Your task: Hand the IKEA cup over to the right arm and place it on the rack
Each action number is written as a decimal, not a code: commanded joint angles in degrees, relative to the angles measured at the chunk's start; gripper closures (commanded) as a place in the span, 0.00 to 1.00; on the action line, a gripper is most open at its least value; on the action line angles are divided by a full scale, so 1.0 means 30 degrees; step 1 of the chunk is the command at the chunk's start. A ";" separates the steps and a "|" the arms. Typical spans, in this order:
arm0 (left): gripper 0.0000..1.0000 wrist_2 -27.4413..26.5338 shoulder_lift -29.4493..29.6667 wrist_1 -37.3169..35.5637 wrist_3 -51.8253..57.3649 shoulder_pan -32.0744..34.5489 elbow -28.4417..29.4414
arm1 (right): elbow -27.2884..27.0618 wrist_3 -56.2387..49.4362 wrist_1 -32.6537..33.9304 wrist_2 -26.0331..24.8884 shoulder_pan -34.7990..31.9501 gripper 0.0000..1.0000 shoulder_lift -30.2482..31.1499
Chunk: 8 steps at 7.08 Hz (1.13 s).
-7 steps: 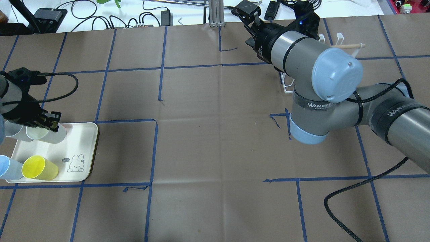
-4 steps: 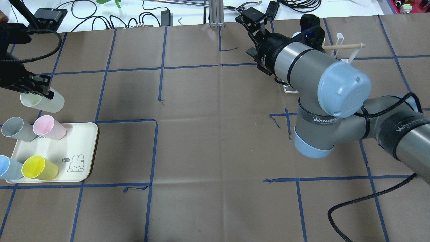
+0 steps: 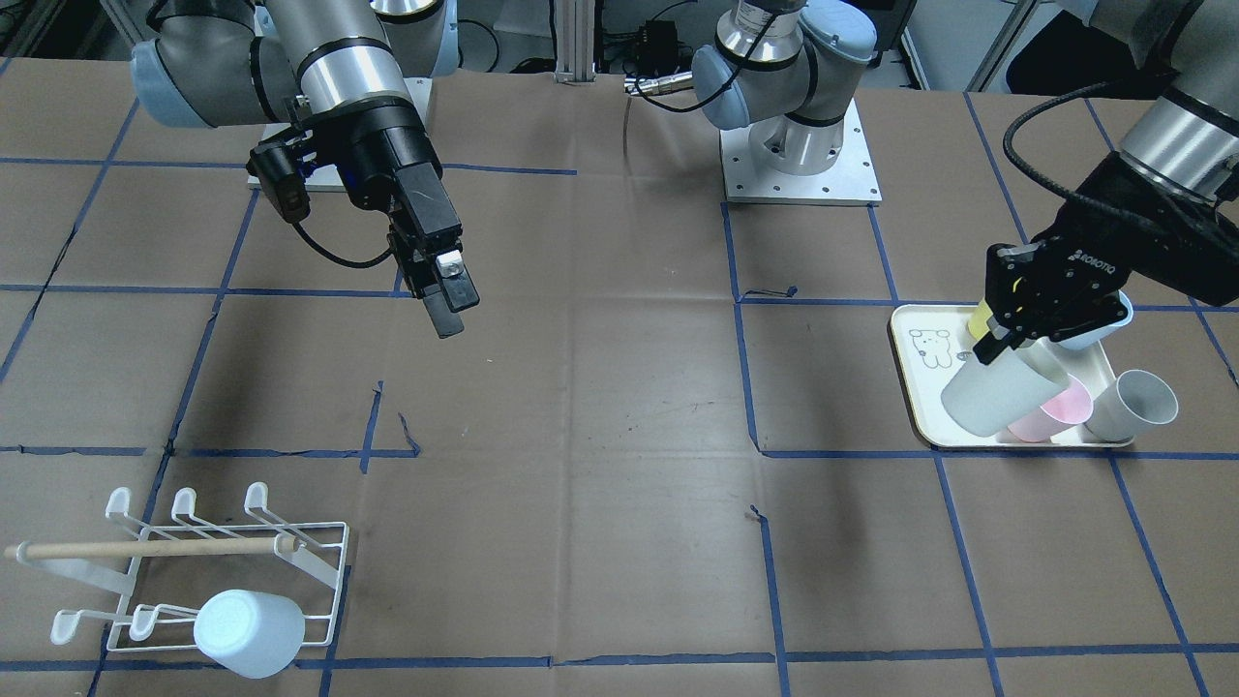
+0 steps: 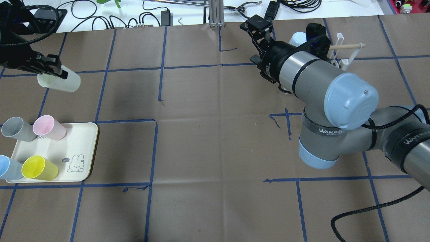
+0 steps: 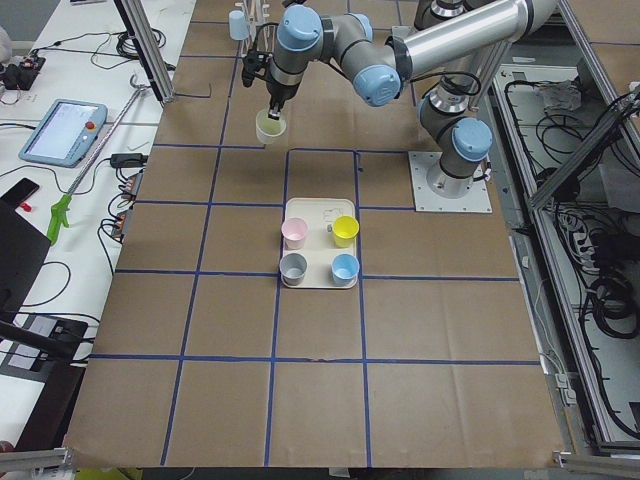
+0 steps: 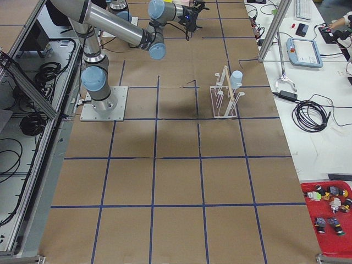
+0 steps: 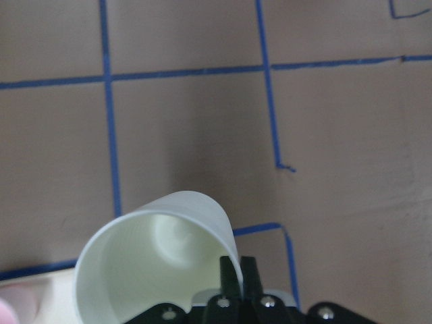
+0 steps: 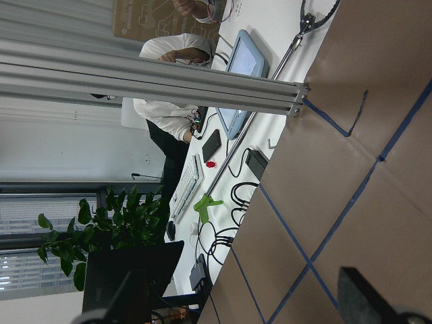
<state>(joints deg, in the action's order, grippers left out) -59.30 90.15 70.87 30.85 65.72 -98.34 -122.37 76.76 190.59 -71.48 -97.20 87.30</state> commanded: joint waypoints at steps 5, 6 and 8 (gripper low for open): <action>1.00 0.6961 0.2263 -1.1906 0.0411 0.4044 -0.2016 | 0.0009 0.2439 0.0218 0.0008 -0.0001 0.00 -0.0066; 1.00 0.7689 0.2643 -1.4804 0.0412 0.4254 -0.3476 | -0.0020 0.2681 0.0218 0.0096 -0.0001 0.00 -0.0270; 0.99 0.9999 0.3755 -1.9880 0.0470 0.4314 -0.5563 | -0.0021 0.2742 0.0218 0.0270 -0.0001 0.00 -0.0388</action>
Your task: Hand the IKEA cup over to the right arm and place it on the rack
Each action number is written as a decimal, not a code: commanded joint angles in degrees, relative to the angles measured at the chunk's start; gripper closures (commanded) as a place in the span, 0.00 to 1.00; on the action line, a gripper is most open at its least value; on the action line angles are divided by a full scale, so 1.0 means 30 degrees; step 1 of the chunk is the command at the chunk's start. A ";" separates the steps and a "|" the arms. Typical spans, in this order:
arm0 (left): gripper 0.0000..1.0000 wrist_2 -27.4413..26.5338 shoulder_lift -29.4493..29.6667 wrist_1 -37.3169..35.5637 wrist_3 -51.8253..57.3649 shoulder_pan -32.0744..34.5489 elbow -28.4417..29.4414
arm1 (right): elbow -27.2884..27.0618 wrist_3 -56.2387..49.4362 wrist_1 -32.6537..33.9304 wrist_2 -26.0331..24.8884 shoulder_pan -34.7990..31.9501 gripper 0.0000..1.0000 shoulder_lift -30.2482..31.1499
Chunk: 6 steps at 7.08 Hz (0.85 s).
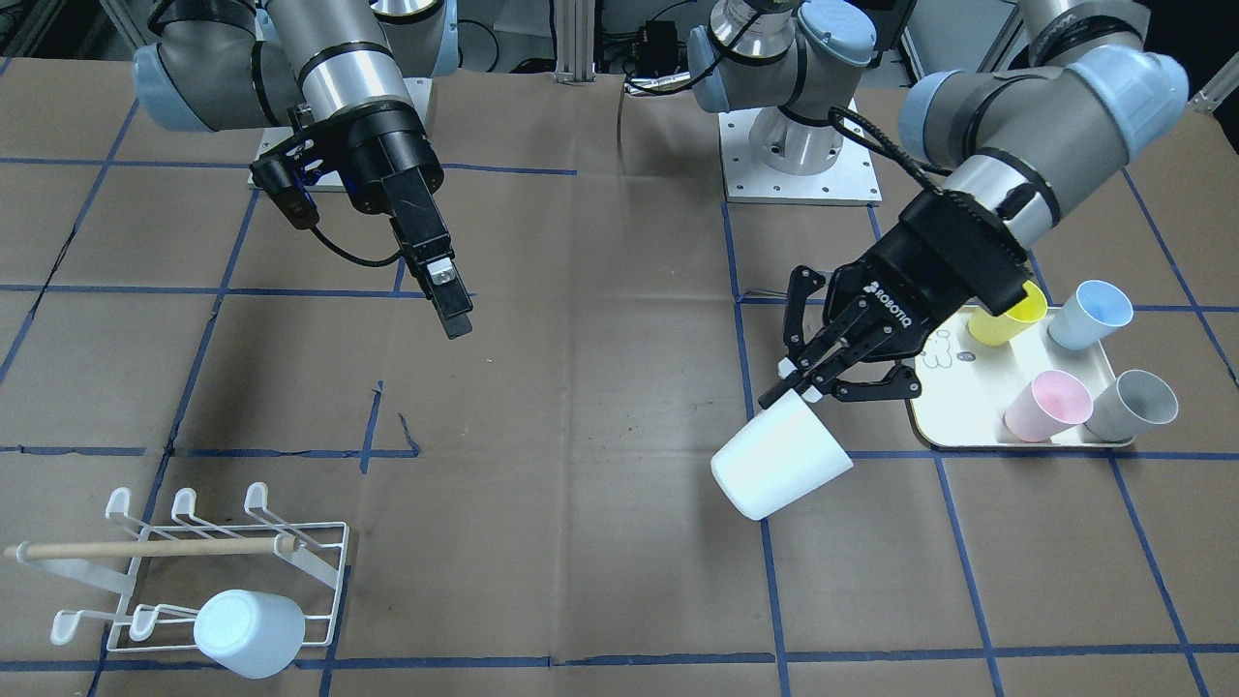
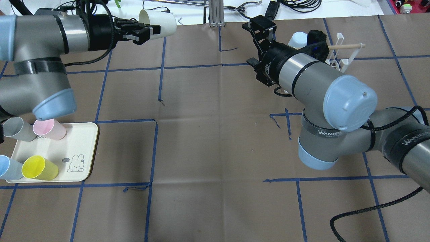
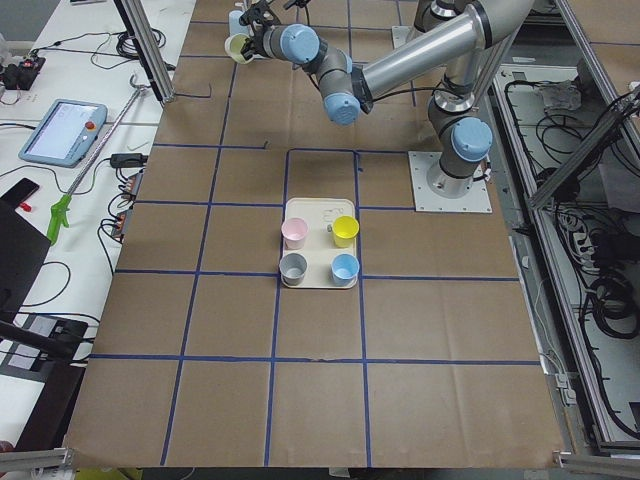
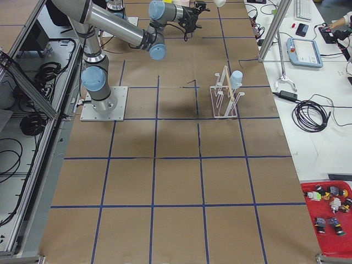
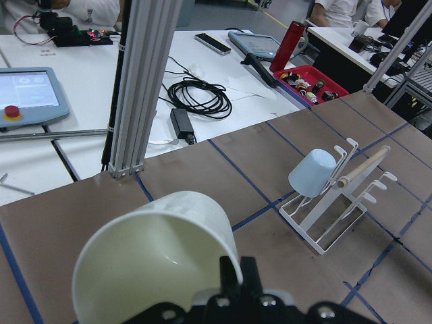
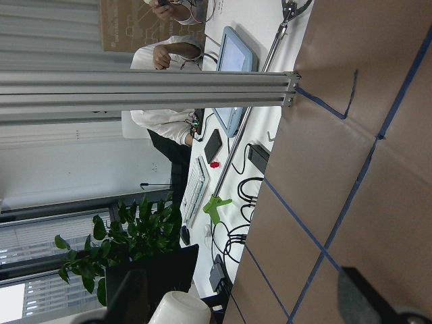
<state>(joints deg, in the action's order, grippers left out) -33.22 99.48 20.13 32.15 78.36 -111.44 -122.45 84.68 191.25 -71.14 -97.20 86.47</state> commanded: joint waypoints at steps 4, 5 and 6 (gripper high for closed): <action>0.94 0.4276 0.1615 -0.5213 -0.0025 0.0800 -0.1727 | 0.0064 0.3466 -0.0058 0.0187 -0.0061 0.00 -0.1252; 0.93 0.4276 0.1644 -0.5882 -0.0054 0.1122 -0.2077 | 0.0093 0.3472 -0.0029 0.0216 -0.0062 0.00 -0.1546; 0.93 0.4247 0.1789 -0.6381 -0.0054 0.1242 -0.2370 | 0.0238 0.3472 -0.0028 0.0129 -0.0120 0.00 -0.1607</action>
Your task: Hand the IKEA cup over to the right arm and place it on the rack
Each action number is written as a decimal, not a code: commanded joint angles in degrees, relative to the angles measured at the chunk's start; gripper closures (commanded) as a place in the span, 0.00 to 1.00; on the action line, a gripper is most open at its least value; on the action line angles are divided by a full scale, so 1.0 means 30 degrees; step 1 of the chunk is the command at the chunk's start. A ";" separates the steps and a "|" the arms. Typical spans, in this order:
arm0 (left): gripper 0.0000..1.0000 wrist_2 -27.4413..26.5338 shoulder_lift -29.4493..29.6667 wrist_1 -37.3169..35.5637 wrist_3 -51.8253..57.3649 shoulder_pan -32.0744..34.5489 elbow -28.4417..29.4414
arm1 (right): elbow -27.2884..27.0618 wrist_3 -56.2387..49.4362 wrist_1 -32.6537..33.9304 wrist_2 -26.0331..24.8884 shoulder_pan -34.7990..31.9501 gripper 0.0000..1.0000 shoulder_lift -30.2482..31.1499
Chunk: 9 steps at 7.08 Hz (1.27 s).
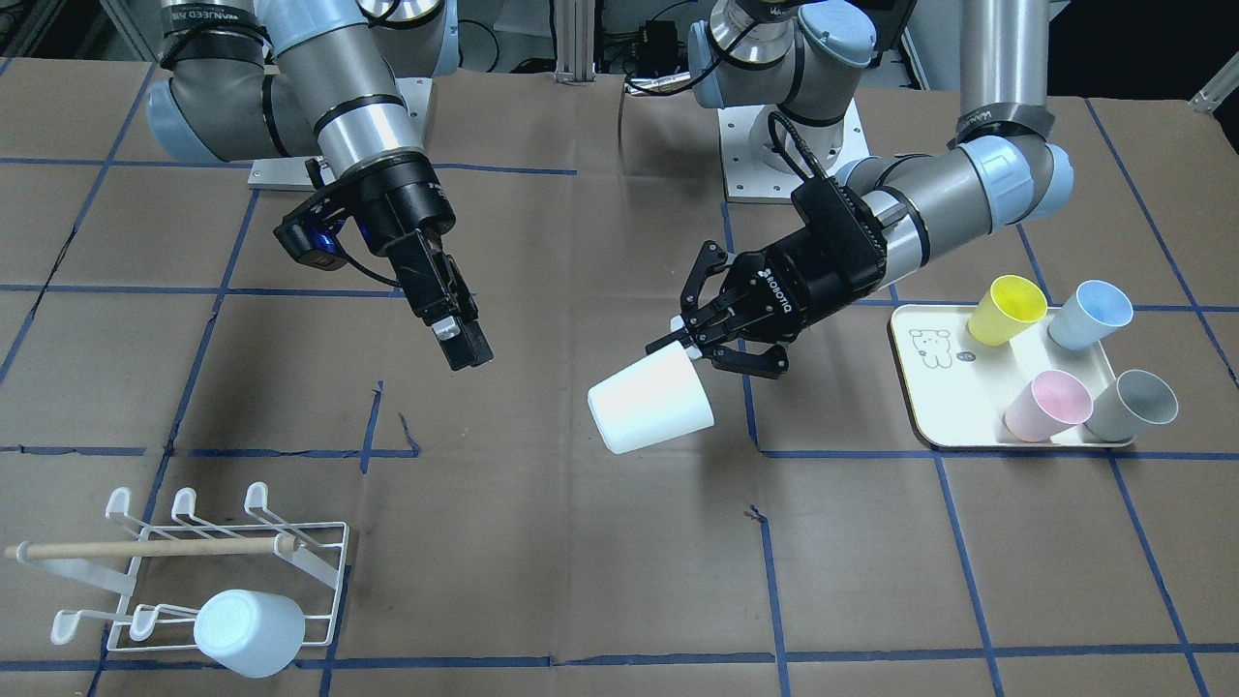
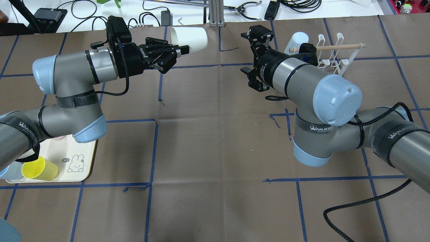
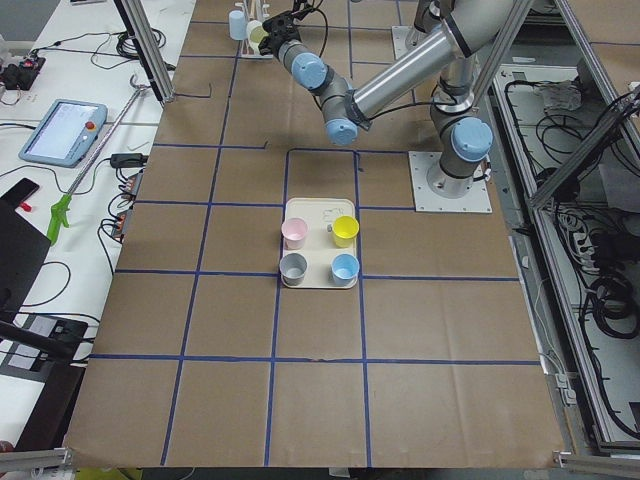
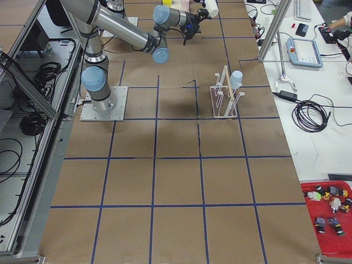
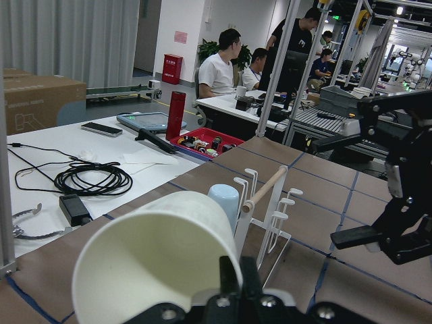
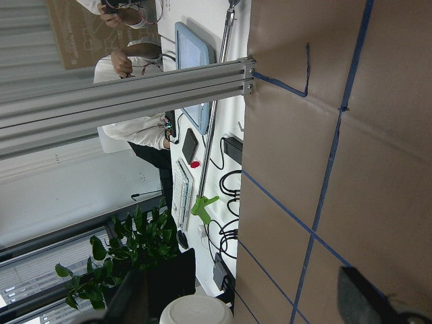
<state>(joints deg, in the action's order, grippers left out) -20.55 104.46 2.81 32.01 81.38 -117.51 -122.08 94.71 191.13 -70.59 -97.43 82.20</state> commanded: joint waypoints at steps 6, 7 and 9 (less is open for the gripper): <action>0.92 -0.0239 0.0101 -0.0789 -0.0415 0.1175 -0.0351 | 0.1523 0.1534 -0.0137 -0.0260 -0.1069 0.01 -0.1178; 0.92 -0.0239 0.0101 -0.0789 -0.0416 0.1175 -0.0380 | 0.1495 0.1563 -0.0137 -0.0289 -0.1069 0.01 -0.1237; 0.92 -0.0239 0.0101 -0.0818 -0.0445 0.1175 -0.0380 | 0.1524 0.2086 -0.0196 -0.0289 -0.1127 0.01 -0.1266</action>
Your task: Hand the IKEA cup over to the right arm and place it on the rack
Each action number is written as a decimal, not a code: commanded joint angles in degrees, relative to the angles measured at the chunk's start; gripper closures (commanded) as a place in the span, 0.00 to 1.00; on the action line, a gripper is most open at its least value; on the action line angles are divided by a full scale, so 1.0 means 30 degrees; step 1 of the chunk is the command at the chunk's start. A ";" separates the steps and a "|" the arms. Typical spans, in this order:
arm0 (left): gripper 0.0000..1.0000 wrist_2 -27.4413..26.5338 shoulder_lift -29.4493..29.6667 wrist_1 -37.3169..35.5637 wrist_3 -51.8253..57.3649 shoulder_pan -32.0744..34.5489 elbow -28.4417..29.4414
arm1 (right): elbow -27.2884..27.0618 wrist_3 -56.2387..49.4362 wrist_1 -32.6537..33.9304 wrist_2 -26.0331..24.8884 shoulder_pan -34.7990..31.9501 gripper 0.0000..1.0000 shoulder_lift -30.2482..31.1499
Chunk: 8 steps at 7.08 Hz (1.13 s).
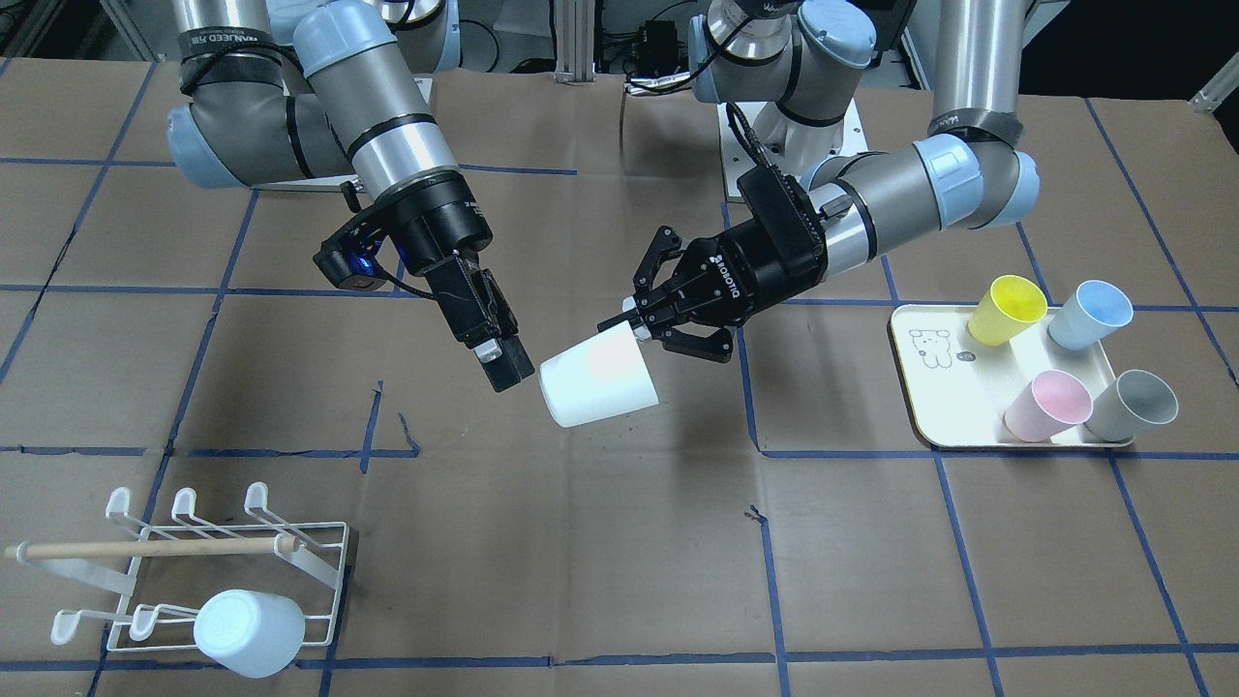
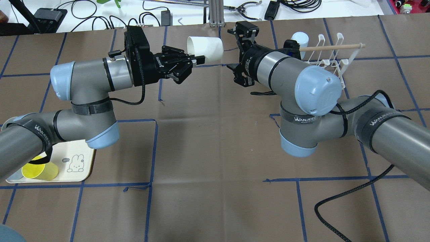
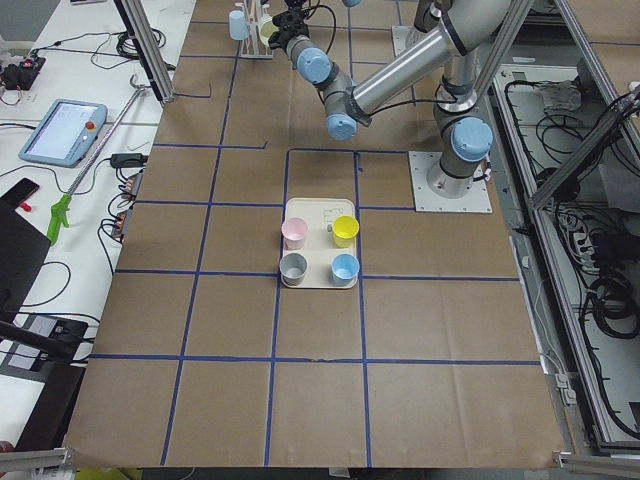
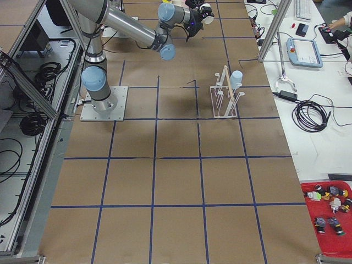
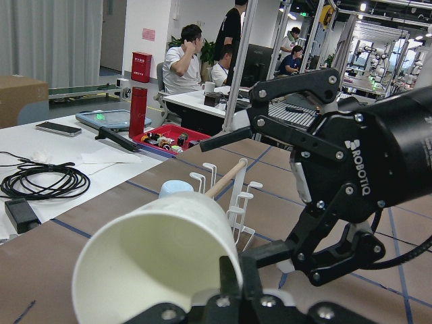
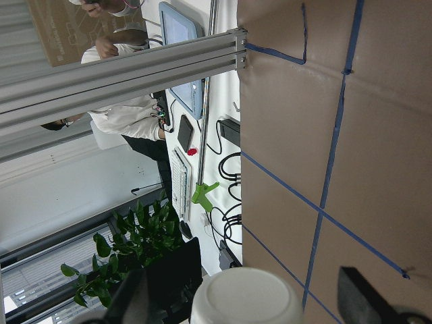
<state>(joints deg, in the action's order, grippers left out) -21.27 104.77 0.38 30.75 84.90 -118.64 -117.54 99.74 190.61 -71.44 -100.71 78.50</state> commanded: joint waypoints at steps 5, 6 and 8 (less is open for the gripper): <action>0.92 0.0000 -0.0089 -0.0039 -0.0056 0.0002 -0.0005 | 0.0565 0.1059 -0.0051 -0.0034 -0.0474 0.01 -0.0619; 0.92 0.0029 -0.0118 -0.0039 -0.0056 0.0002 -0.0005 | 0.0567 0.1059 -0.0051 -0.0034 -0.0474 0.01 -0.0619; 0.91 0.0000 -0.0118 -0.0039 -0.0056 0.0002 -0.0005 | 0.0741 0.1291 -0.0051 -0.0063 -0.0707 0.01 -0.0939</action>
<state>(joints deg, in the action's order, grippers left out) -21.25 104.44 0.26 30.59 84.90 -118.65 -115.70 103.12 190.46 -71.56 -102.37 76.30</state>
